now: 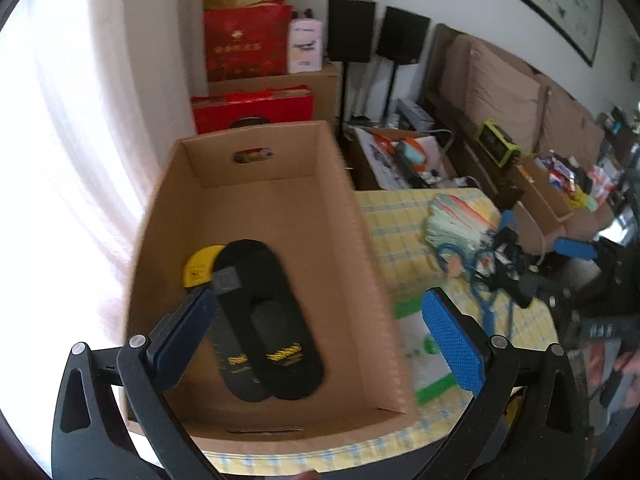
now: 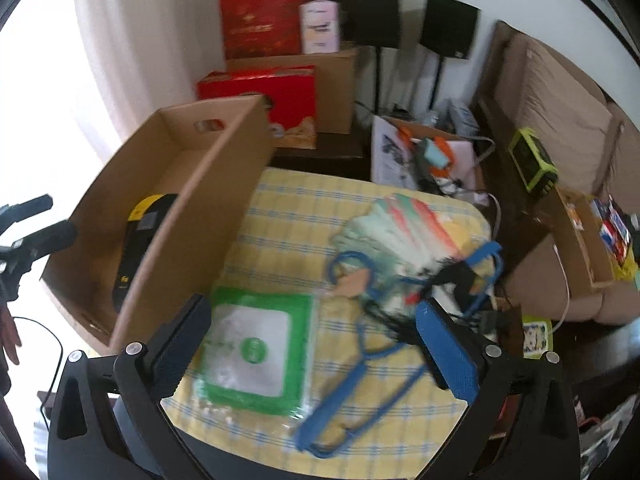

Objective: Organize objects
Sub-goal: 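Move both tools back over the blue hanger on the table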

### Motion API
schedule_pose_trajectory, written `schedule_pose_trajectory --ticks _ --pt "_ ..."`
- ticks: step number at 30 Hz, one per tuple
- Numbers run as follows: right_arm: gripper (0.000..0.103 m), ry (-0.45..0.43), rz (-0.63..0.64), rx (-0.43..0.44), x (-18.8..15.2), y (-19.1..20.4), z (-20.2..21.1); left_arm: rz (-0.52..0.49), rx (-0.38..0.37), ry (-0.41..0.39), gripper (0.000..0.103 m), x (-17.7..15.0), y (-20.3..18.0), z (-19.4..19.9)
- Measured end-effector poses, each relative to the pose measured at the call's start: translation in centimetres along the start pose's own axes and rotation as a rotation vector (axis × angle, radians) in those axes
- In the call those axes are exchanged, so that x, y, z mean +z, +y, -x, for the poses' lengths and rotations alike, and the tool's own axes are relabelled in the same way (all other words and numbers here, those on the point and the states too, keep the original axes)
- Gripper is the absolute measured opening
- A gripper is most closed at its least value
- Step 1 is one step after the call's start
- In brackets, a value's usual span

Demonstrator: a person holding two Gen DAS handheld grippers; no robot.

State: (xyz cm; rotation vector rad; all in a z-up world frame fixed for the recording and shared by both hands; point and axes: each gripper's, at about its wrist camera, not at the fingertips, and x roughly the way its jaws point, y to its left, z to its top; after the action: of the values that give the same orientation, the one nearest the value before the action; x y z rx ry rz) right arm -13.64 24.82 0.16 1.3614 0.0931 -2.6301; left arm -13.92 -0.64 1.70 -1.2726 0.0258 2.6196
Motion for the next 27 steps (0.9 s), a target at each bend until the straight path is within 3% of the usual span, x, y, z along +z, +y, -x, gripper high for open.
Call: schedule_pose_trajectory --ticks 7,12,27 --pt "0.103 -0.005 -0.097 -0.046 -1.4 -5.9 1.0 -0.038 -0.075 0.019 0.103 -1.1 -4.0 -0.7" --pt "0.103 0.002 -0.169 -0.068 -2.9 -9.6 0.9 -0.11 -0.083 0.014 0.103 -2.0 -7.4 -1.2" --pt "0.101 0.043 -0.322 -0.078 -6.9 -16.4 -1.6 -0.185 -0.189 0.082 0.103 -4.6 -15.9 -5.0"
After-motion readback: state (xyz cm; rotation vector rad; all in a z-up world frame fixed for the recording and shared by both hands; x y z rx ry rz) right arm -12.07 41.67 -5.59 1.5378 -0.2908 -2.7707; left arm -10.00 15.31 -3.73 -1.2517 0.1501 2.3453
